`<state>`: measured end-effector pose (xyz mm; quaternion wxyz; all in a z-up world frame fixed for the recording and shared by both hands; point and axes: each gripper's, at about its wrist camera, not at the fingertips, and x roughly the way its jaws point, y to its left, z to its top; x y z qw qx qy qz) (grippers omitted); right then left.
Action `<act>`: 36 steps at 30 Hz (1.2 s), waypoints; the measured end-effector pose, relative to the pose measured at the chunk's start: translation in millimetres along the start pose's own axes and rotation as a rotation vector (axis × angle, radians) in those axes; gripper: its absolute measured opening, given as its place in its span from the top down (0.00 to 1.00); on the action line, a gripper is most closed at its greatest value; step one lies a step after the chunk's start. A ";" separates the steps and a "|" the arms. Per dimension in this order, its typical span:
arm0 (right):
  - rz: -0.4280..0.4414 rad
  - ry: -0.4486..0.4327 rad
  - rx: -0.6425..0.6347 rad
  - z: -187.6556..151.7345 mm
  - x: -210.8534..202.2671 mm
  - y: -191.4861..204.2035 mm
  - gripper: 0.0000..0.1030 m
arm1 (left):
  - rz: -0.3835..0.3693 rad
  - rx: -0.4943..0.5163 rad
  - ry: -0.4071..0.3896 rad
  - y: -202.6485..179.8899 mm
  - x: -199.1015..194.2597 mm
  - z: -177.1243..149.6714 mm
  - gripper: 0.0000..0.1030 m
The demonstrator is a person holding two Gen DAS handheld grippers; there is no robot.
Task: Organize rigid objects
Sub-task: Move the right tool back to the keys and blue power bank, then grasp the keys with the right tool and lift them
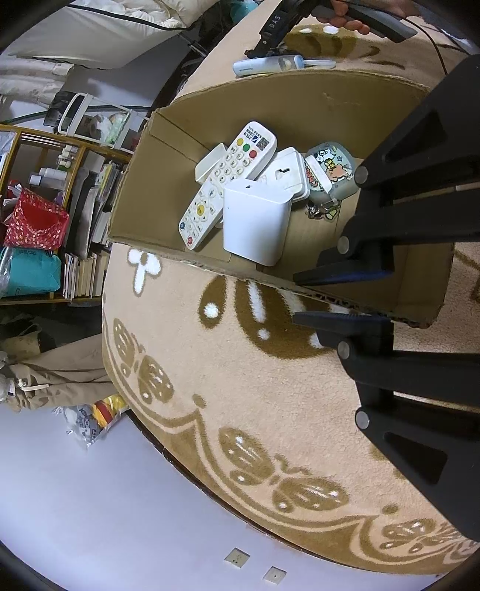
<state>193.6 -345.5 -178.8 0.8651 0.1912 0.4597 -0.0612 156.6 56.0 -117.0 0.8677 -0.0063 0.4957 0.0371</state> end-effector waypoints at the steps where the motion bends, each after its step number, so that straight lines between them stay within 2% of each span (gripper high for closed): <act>1: 0.006 0.009 -0.002 -0.2 1.8 -0.5 0.52 | 0.001 -0.001 0.001 -0.6 0.0 0.4 0.87; 7: -0.013 0.002 -0.008 -0.5 1.5 -1.3 0.52 | 0.003 0.004 0.000 0.6 -1.1 0.0 0.87; 12: -0.057 0.006 -0.015 -3.3 2.2 -6.6 0.56 | 0.003 0.003 0.001 -0.9 -1.2 0.4 0.87; 14: -0.066 0.012 -0.037 -3.5 1.9 -2.9 0.64 | 0.005 0.004 0.001 -0.2 -1.3 0.7 0.87; 18: -0.071 0.016 -0.080 -7.3 0.8 8.6 0.71 | 0.003 -0.001 0.000 -0.3 -1.5 0.1 0.87; 20: -0.063 0.017 -0.068 -9.5 -1.8 7.7 0.73 | 0.000 -0.002 -0.002 -0.6 -1.9 -0.9 0.87; 22: -0.041 0.023 -0.038 -8.5 -3.9 2.8 0.79 | 0.000 0.001 -0.004 -0.9 -1.6 -1.8 0.87; 23: -0.031 0.020 -0.030 -7.9 -6.2 0.6 0.93 | 0.003 0.005 -0.005 -1.0 -1.5 -1.9 0.87; 31: -0.004 0.023 0.005 -8.9 -14.9 -4.8 0.95 | 0.006 0.007 -0.006 -2.2 -1.4 -2.1 0.87; 36: 0.022 -0.009 0.013 -6.5 -32.5 -0.8 0.96 | 0.008 0.005 -0.005 -2.4 -2.1 -1.8 0.87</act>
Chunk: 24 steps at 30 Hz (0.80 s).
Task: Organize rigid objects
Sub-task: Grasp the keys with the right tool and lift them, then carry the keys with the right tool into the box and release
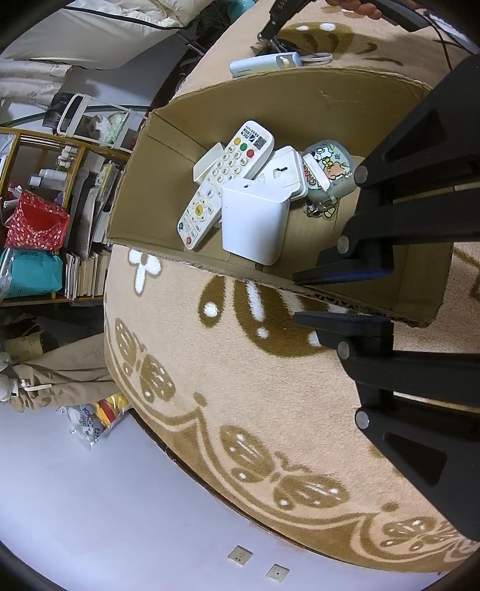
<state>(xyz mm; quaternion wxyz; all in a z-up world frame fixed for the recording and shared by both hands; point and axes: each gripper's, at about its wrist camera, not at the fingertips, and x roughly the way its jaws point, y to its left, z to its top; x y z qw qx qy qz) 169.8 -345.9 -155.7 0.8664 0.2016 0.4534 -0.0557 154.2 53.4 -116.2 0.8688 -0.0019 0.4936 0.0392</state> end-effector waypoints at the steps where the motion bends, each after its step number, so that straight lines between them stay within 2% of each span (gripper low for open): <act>1: 0.004 -0.007 -0.001 1.0 -2.5 1.6 0.96 | -0.002 -0.007 0.000 0.5 -0.3 0.0 0.87; 10: 0.097 -0.107 -0.026 11.0 -42.8 28.2 0.97 | -0.002 -0.015 -0.001 1.2 -1.7 -2.8 0.88; 19: 0.192 -0.170 -0.145 12.3 -76.3 88.7 0.97 | -0.001 -0.009 -0.005 3.5 -1.6 -6.3 0.88; 24: 0.273 -0.200 -0.205 13.3 -99.4 126.8 0.97 | 0.003 -0.003 -0.004 2.0 -2.3 -6.0 0.88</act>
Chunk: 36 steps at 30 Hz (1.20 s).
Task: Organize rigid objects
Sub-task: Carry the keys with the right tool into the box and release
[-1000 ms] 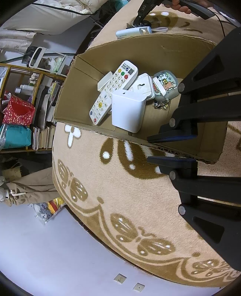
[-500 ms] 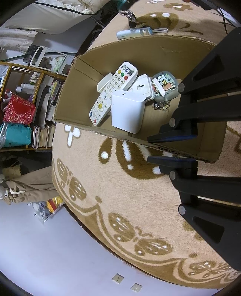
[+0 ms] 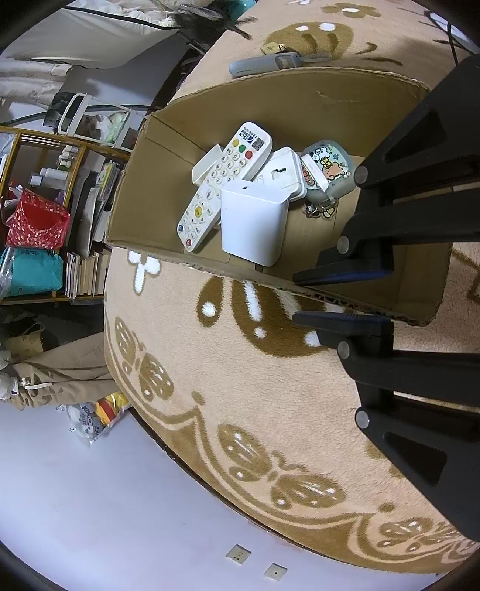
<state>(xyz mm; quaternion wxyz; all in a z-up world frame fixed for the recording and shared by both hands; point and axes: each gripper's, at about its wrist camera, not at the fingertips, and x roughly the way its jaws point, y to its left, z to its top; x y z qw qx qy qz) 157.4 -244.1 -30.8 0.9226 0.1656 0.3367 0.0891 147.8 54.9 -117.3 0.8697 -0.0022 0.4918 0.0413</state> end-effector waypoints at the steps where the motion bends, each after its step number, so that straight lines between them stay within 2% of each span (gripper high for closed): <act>1: 0.021 -0.008 -0.017 2.2 -3.0 9.4 0.97 | -0.001 0.000 0.001 1.0 -0.1 -0.4 0.88; 8: 0.169 -0.014 -0.133 3.9 -7.5 77.1 0.97 | -0.001 0.001 0.001 0.6 0.2 -0.6 0.88; 13: 0.154 0.047 -0.208 -19.1 8.3 113.8 0.97 | -0.004 -0.001 -0.001 -0.5 -0.1 0.1 0.88; 21: 0.130 0.214 -0.224 -59.4 49.2 117.3 0.96 | -0.012 -0.004 0.000 -0.3 0.2 1.4 0.88; 24: 0.128 0.212 -0.218 -61.6 48.0 111.1 0.96 | -0.023 -0.015 0.000 1.3 0.6 1.8 0.88; 30: 0.067 0.185 -0.212 -50.5 42.6 102.3 0.94 | -0.028 -0.019 0.002 2.5 0.2 2.1 0.88; 31: 0.058 0.179 -0.207 -48.2 41.4 99.6 0.91 | -0.026 -0.017 0.002 3.3 0.2 2.3 0.88; 32: 0.047 0.175 -0.201 -46.7 40.9 97.0 0.85 | -0.026 -0.016 0.002 3.0 -0.2 2.2 0.88; 33: 0.028 0.167 -0.189 -43.1 38.6 90.7 0.72 | -0.026 -0.017 0.002 3.6 -0.3 2.3 0.88; 34: 0.014 0.162 -0.179 -39.7 37.8 86.3 0.64 | -0.027 -0.017 0.002 3.4 -0.3 2.3 0.88; 36: -0.017 0.134 -0.152 -31.7 33.1 73.3 0.37 | -0.025 -0.016 0.002 2.3 -0.4 2.0 0.88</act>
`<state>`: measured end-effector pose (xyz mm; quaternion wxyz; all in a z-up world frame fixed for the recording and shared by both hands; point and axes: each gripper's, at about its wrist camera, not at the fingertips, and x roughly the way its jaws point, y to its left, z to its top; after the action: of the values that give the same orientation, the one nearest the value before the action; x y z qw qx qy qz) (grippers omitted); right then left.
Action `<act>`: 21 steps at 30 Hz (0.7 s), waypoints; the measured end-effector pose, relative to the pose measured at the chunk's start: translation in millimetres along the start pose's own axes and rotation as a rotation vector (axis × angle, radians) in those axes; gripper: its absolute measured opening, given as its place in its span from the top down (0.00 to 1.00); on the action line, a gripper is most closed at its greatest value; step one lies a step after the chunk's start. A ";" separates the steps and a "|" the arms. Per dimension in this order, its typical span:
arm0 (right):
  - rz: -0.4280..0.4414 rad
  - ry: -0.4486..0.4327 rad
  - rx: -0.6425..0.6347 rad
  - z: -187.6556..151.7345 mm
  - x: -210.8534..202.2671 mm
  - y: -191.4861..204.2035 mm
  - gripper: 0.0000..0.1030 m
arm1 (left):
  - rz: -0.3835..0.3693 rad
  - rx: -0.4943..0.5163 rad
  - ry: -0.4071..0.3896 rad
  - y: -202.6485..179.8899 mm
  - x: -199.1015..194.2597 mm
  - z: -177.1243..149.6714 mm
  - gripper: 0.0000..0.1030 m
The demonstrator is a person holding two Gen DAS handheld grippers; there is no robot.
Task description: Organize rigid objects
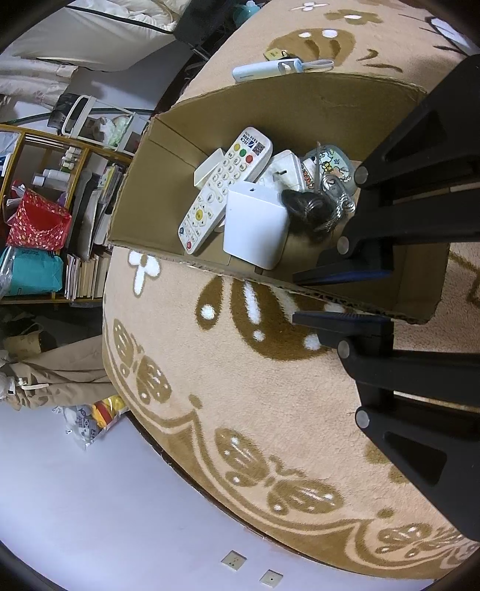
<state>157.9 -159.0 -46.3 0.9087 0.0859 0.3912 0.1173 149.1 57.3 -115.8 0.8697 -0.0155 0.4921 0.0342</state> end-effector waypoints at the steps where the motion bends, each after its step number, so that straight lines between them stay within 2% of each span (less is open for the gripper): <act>1: -0.017 -0.012 0.008 1.9 -2.1 -5.3 0.33 | 0.001 0.002 -0.001 0.4 -0.2 0.3 0.88; 3: -0.061 -0.031 0.031 5.9 -5.6 -19.9 0.22 | 0.002 0.002 0.000 -0.3 -0.1 0.1 0.88; 6: -0.110 -0.027 0.082 10.0 -3.3 -46.7 0.15 | 0.003 0.004 -0.001 -0.9 -1.3 0.5 0.88; 10: -0.210 -0.004 0.135 9.6 10.1 -84.4 0.14 | 0.001 0.003 -0.007 -2.1 -2.2 -0.2 0.88; 13: -0.246 0.037 0.201 5.2 27.4 -114.0 0.14 | 0.001 0.004 -0.007 -2.0 -2.5 -1.0 0.88; 21: -0.366 0.110 0.234 -15.0 53.1 -166.8 0.14 | 0.006 0.014 -0.010 -3.7 -4.8 0.4 0.88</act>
<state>206.7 -302.9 -134.5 0.8759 0.1118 0.4603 -0.0912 147.3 53.4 -111.5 0.8722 -0.0079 0.4879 0.0333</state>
